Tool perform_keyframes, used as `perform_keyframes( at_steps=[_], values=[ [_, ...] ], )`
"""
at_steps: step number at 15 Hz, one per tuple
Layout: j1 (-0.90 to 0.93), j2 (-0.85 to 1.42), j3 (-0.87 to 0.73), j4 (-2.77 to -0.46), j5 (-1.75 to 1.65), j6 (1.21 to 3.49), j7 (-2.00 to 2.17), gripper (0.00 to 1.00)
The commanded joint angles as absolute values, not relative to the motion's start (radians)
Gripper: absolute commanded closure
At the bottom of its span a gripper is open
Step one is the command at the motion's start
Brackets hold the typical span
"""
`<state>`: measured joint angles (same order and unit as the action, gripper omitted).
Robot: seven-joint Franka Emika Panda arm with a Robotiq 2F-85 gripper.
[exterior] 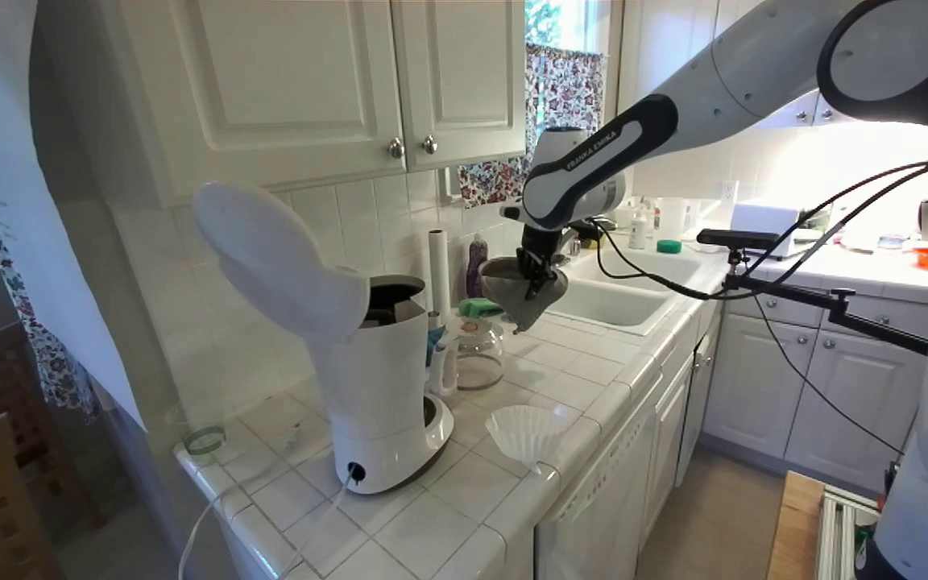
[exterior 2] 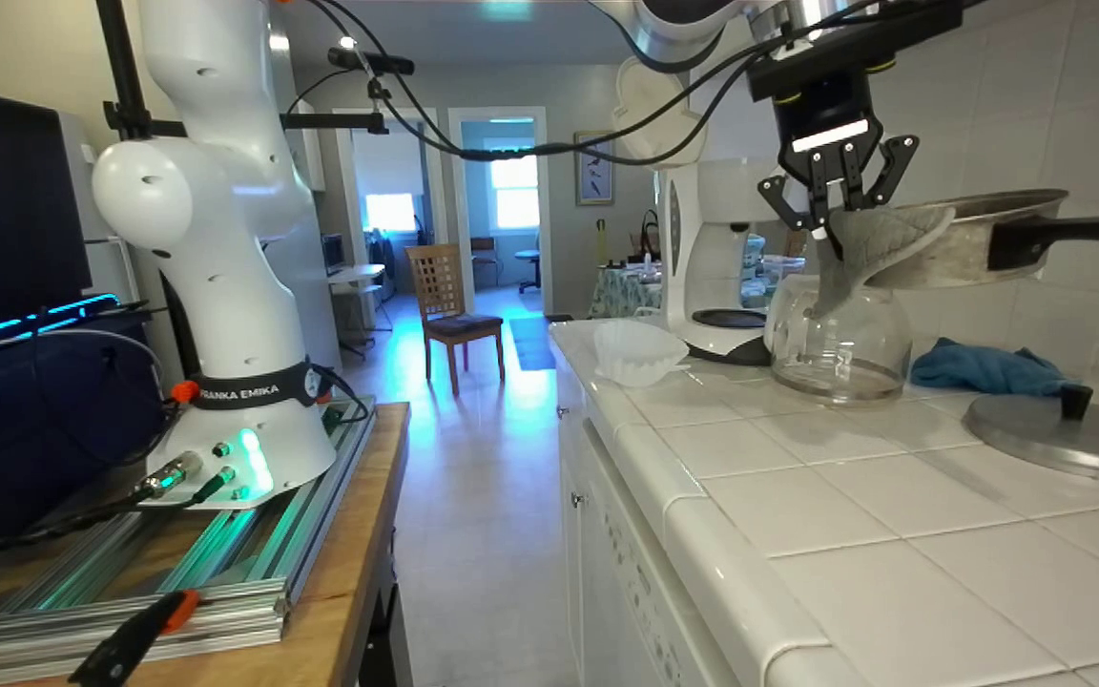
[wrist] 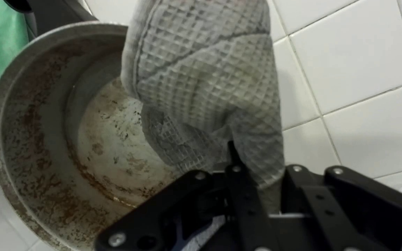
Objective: Pick up the cloth and use it to pick up the pot on the counter
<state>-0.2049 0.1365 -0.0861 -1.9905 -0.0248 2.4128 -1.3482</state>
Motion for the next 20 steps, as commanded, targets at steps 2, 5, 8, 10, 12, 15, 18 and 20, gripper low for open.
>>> perform_keyframes(
  at_steps=[2,5,8,10,12,15,18,20],
  values=[
    [-0.184,0.121,-0.075,-1.951,-0.008,2.342,-1.402,0.97],
    [-0.169,0.136,-0.065,-1.922,-0.005,2.303,-1.434,0.97],
    [-0.16,0.154,-0.055,-1.893,0.003,2.26,-1.47,0.97],
    [-0.157,0.163,-0.05,-1.878,0.008,2.245,-1.489,0.97],
    [-0.152,0.174,-0.044,-1.863,0.006,2.24,-1.507,0.97],
    [-0.146,0.201,-0.034,-1.831,0.006,2.225,-1.537,0.97],
    [-0.143,0.236,-0.02,-1.787,0.006,2.194,-1.562,0.97],
    [-0.14,0.261,-0.013,-1.757,0.004,2.167,-1.568,0.97]
  ],
)
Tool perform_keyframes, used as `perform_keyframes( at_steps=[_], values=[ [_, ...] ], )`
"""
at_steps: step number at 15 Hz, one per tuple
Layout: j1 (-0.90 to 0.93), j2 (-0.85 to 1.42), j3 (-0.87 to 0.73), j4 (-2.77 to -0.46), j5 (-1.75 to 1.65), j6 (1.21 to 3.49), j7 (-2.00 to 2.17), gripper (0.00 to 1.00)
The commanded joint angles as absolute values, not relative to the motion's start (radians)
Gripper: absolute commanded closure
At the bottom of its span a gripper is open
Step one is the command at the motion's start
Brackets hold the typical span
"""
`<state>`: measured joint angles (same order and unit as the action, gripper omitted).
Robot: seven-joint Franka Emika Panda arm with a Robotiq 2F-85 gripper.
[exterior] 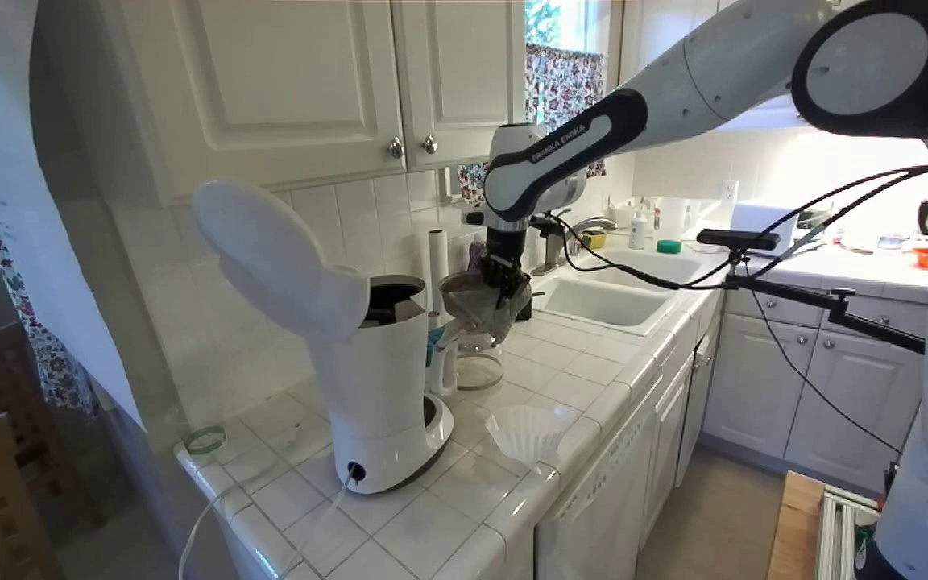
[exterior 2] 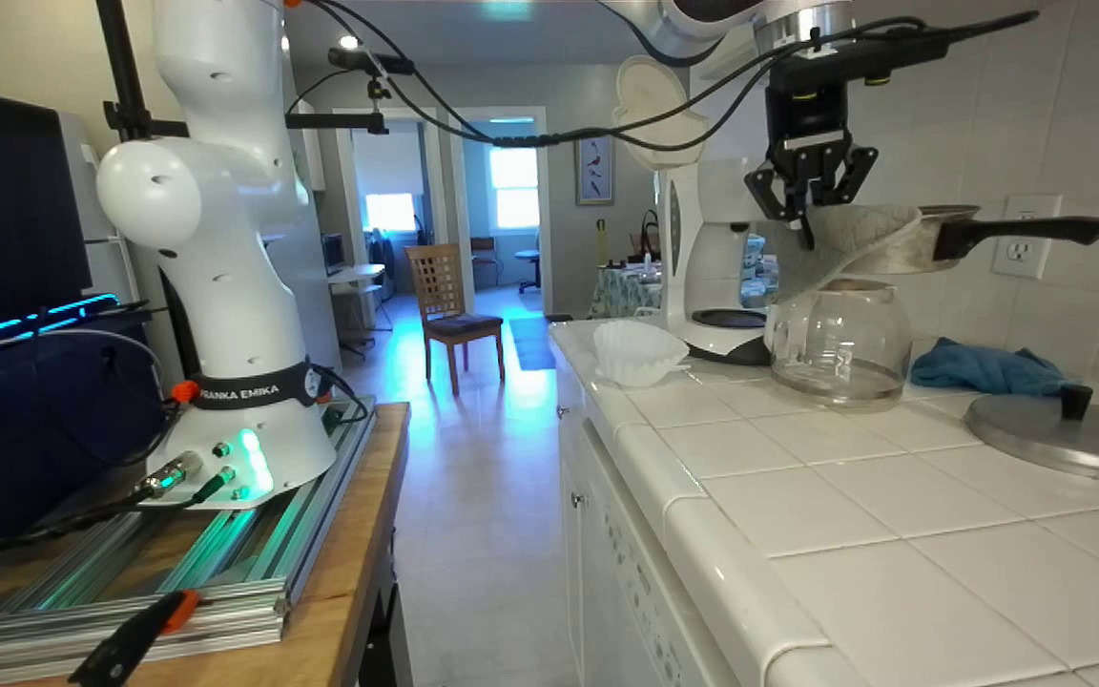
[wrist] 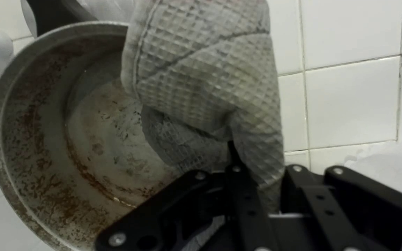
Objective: Pick up the cloth and use it to pick up the pot on the counter
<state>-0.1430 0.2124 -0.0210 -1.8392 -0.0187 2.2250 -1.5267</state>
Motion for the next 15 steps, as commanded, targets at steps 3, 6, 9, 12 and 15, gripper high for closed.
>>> perform_keyframes(
  at_steps=[3,6,9,12,15],
  values=[
    [-0.136,0.292,-0.003,-1.714,-0.003,2.13,-1.575,0.97],
    [-0.134,0.32,0.007,-1.677,-0.007,2.096,-1.574,0.97],
    [-0.13,0.339,0.014,-1.65,-0.014,2.07,-1.567,0.97],
    [-0.122,0.347,0.016,-1.642,-0.024,2.062,-1.553,0.97],
    [-0.114,0.35,0.016,-1.641,-0.033,2.064,-1.544,0.97]
  ],
)
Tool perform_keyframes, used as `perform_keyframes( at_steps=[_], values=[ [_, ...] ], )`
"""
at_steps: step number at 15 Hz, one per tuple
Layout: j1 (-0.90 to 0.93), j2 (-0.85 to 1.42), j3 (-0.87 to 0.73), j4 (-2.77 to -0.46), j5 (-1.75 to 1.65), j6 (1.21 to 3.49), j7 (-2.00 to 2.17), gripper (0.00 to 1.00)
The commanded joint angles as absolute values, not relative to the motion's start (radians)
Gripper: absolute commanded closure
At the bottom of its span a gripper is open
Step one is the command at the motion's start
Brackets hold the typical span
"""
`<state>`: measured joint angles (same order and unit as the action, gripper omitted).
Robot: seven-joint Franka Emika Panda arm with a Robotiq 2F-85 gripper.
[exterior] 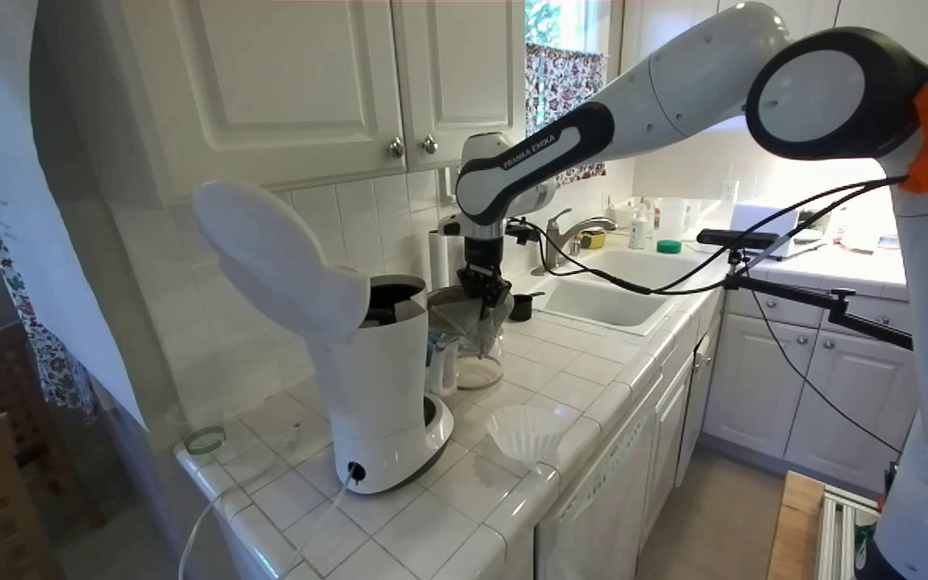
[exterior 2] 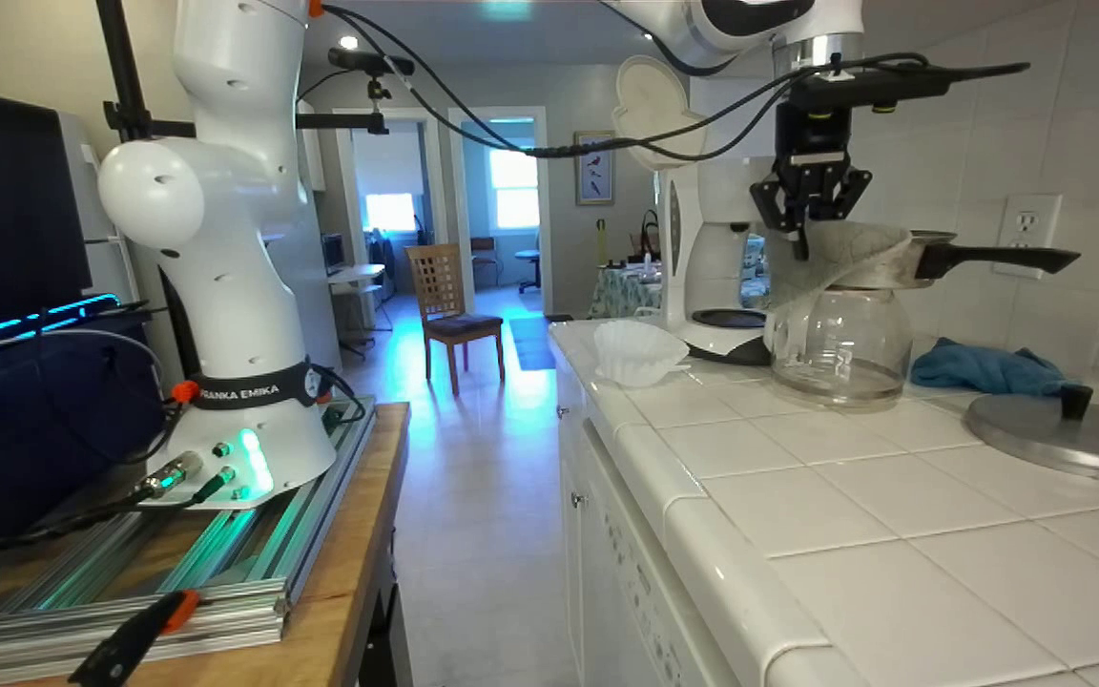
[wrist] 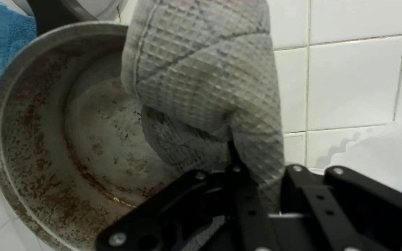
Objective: Pick up the cloth and use it to pick up the pot on the counter
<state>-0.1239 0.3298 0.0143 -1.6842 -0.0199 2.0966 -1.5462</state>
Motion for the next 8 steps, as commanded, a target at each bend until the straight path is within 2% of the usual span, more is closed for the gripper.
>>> perform_keyframes(
  at_steps=[1,8],
  values=[
    [-0.111,0.35,0.016,-1.642,-0.036,2.063,-1.541,0.97],
    [-0.091,0.326,0.008,-1.684,-0.064,2.085,-1.466,0.97]
  ],
)
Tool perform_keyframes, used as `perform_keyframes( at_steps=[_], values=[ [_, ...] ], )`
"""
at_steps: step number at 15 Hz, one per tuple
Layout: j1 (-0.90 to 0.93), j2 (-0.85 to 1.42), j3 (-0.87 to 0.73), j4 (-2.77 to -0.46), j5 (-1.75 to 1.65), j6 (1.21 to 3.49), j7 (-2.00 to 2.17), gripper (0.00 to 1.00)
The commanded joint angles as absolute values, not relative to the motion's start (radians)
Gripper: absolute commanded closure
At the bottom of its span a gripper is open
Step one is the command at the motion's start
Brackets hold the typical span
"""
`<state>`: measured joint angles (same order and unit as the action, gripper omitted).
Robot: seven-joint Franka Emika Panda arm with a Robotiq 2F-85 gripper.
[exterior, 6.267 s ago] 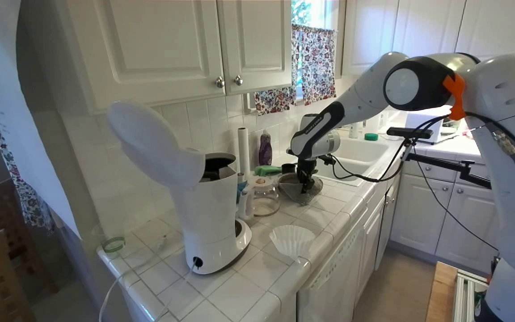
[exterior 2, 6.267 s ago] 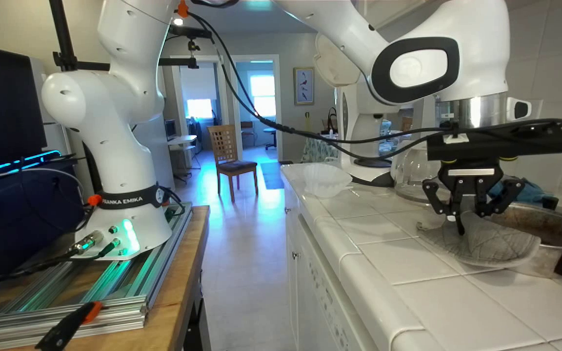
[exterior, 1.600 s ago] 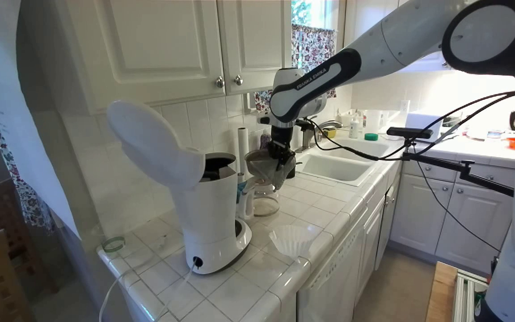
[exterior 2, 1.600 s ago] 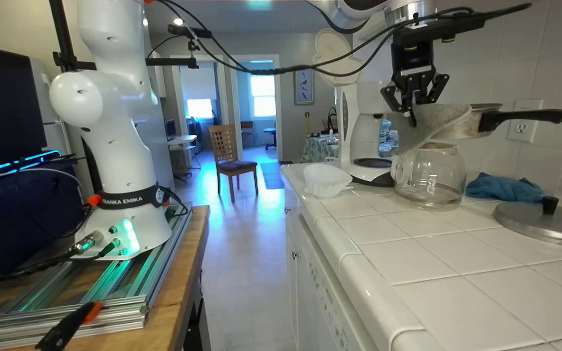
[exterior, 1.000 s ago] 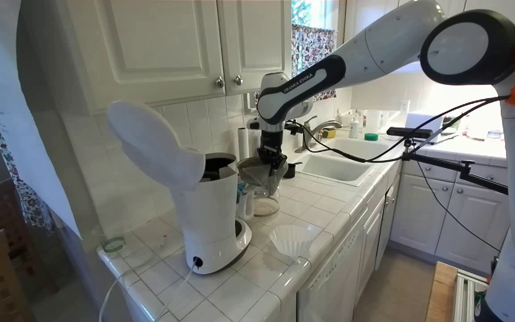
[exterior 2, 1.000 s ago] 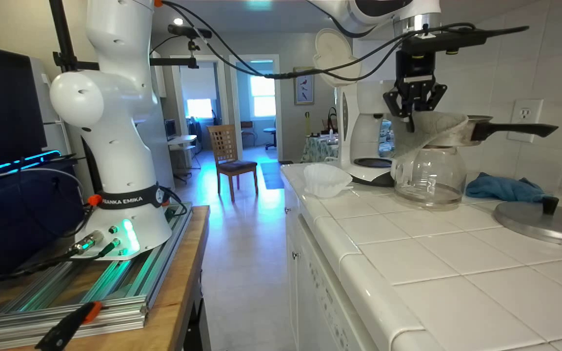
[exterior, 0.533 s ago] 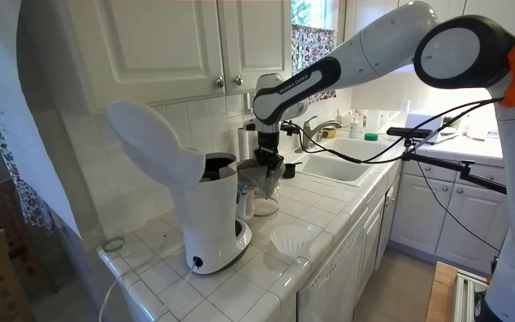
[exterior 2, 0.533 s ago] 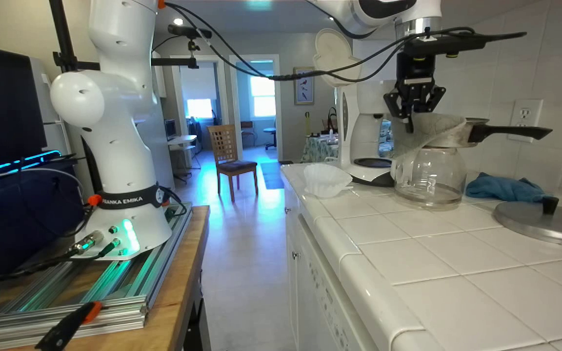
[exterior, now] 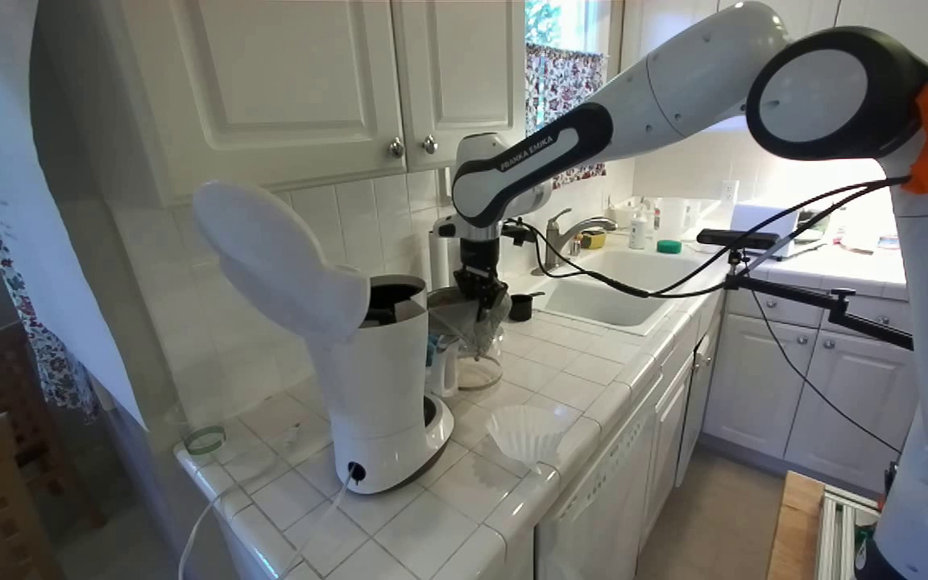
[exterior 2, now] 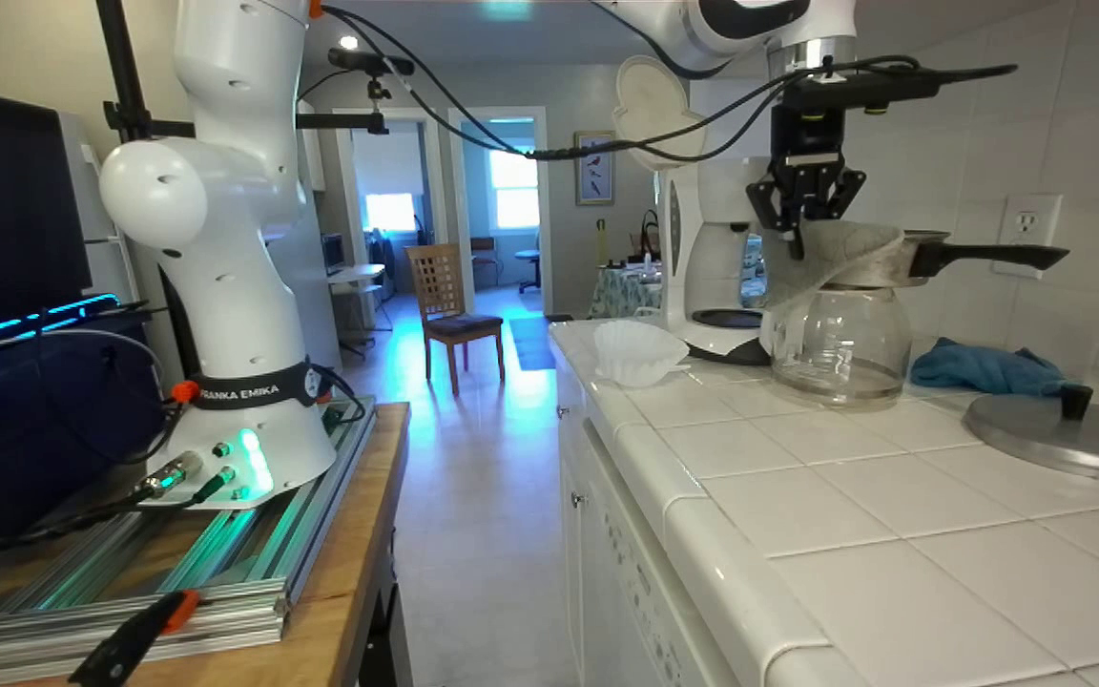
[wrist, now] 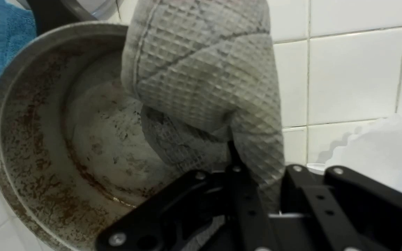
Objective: Pick up the cloth and use it to pick up the pot on the counter
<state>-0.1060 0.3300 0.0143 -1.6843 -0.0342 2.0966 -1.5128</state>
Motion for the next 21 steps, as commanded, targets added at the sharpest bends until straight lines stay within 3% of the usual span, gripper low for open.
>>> perform_keyframes(
  at_steps=[1,21],
  values=[
    [-0.089,0.325,0.009,-1.686,-0.068,2.086,-1.456,0.97],
    [-0.093,0.318,0.027,-1.718,-0.029,2.07,-1.447,0.97]
  ],
)
